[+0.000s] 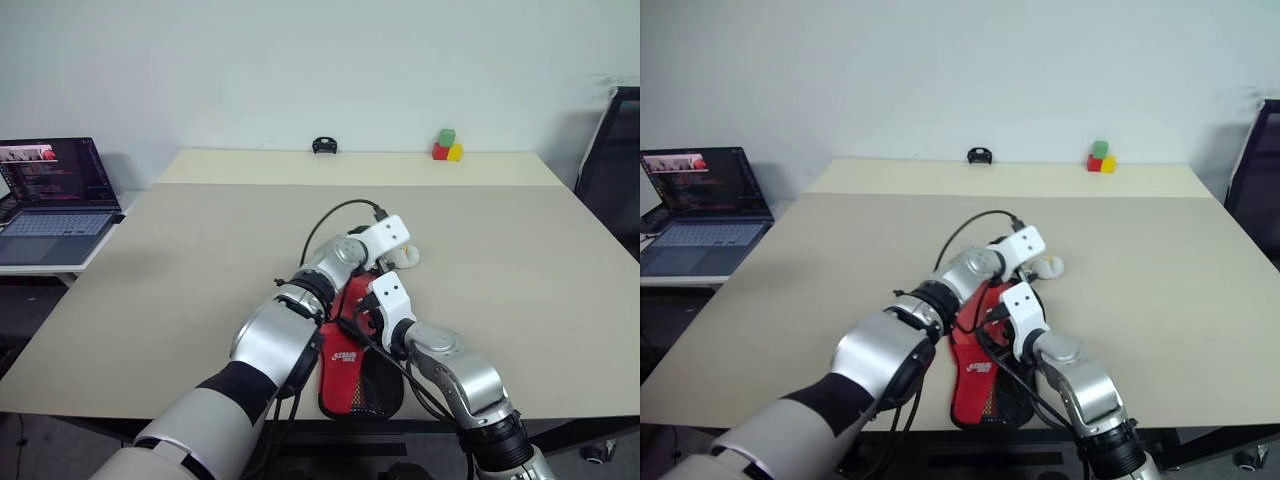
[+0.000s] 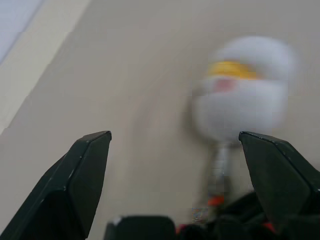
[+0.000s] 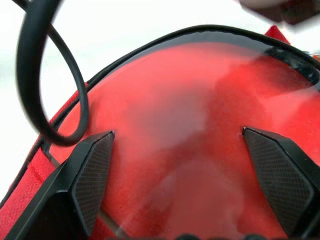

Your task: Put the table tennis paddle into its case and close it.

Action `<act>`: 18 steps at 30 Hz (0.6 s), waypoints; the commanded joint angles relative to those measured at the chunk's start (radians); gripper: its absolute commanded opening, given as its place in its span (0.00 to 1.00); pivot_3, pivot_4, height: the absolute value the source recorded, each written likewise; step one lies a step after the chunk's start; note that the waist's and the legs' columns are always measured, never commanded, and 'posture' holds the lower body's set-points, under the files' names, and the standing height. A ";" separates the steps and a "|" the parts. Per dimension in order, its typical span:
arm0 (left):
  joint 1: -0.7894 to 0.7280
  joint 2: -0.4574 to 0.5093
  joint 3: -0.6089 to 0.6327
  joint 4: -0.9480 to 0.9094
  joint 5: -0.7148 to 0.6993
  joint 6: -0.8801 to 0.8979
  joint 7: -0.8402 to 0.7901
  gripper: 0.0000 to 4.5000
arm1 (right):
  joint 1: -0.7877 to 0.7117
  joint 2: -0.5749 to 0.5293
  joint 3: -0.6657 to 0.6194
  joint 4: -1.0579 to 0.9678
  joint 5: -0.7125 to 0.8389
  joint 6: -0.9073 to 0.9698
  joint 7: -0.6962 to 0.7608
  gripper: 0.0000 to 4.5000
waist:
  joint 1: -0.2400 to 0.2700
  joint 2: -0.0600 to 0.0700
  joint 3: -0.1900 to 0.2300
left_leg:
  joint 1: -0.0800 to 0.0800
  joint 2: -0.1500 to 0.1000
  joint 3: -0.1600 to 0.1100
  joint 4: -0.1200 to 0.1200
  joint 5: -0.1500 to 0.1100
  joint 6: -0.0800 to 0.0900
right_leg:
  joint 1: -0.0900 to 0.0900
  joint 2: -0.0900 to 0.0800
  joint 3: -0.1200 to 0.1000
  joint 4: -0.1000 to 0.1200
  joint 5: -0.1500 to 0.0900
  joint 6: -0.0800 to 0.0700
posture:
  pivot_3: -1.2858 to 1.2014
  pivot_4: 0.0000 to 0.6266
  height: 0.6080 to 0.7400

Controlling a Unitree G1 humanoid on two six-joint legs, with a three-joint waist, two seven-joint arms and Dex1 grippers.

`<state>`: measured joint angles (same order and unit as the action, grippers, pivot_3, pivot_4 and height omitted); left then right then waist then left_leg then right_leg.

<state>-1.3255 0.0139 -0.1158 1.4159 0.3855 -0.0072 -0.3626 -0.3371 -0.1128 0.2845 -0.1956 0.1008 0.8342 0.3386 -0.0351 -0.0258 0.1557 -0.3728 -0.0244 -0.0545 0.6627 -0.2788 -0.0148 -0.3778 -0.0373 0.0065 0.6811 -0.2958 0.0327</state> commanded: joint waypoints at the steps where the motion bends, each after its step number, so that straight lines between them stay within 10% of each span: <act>1: -0.036 0.066 0.063 -0.042 -0.056 -0.006 0.022 0.99 | 0.041 -0.032 0.016 0.147 0.000 0.075 0.022 1.00 | 0.000 0.000 0.000 | 0.001 0.000 0.000 0.000 0.000 0.000 | 0.001 0.000 0.000 0.000 0.000 0.000 | 0.52 0.24 1.00; 18: 0.298 0.337 0.195 -0.447 -0.407 -0.183 -0.714 0.99 | 0.000 -0.088 -0.036 0.139 0.057 0.035 0.138 1.00 | 0.003 -0.001 -0.001 | 0.007 0.001 0.001 -0.001 0.000 0.000 | 0.007 0.000 0.004 -0.001 0.000 0.000 | 0.52 0.24 1.00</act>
<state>-1.0269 0.3299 0.0655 1.0903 0.0330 -0.2108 -1.0281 -0.3762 -0.1851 0.2481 -0.1413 0.1451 0.8152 0.4651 -0.0321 -0.0268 0.1544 -0.3657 -0.0236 -0.0538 0.6617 -0.2788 -0.0152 -0.3709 -0.0377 0.0105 0.6803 -0.2955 0.0323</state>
